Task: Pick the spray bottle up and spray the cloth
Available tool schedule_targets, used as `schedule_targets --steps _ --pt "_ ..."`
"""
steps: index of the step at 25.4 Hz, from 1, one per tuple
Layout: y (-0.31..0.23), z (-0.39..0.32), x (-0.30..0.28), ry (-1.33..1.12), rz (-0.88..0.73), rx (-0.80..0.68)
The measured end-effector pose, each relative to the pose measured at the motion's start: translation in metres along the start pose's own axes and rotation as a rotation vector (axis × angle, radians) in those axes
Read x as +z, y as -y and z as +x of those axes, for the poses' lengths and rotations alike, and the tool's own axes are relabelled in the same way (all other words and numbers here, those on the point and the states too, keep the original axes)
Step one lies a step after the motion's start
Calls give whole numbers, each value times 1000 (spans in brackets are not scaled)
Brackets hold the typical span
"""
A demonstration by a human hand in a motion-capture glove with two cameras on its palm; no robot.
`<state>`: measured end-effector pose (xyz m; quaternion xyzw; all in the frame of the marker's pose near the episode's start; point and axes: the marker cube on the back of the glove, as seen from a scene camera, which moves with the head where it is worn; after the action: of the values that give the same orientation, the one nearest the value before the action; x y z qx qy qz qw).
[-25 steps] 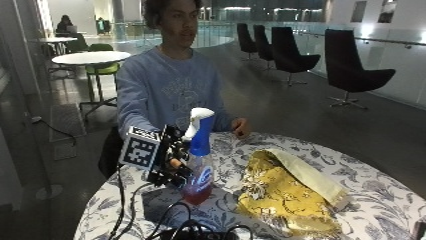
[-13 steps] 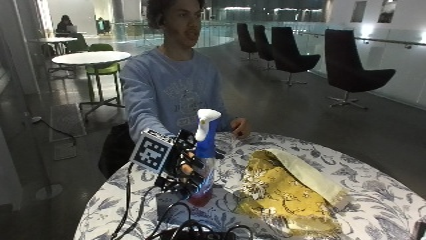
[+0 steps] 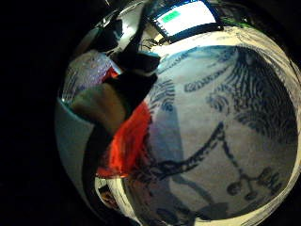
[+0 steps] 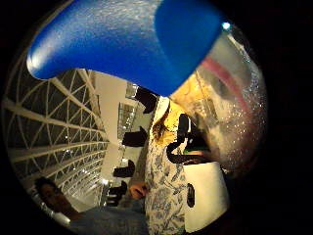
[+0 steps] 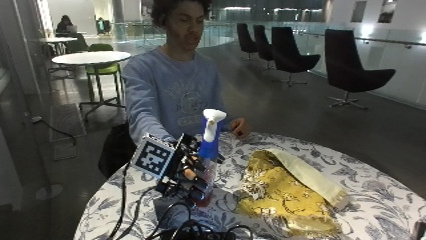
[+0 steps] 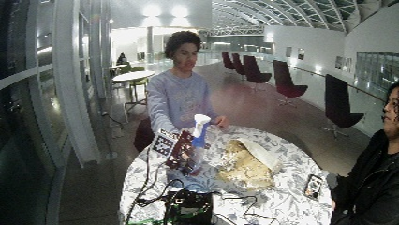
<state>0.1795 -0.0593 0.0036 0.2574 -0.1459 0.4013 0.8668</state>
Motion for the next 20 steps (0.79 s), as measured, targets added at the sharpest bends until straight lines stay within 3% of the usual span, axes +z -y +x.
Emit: schedule_targets --steps 5,10,15,20 --pt "-3 -13 -4 94 -144 -62" --pt "-13 -52 -4 201 -400 -84" --pt "-27 -91 3 296 -686 -42" --pt "-29 -106 10 262 -842 49"
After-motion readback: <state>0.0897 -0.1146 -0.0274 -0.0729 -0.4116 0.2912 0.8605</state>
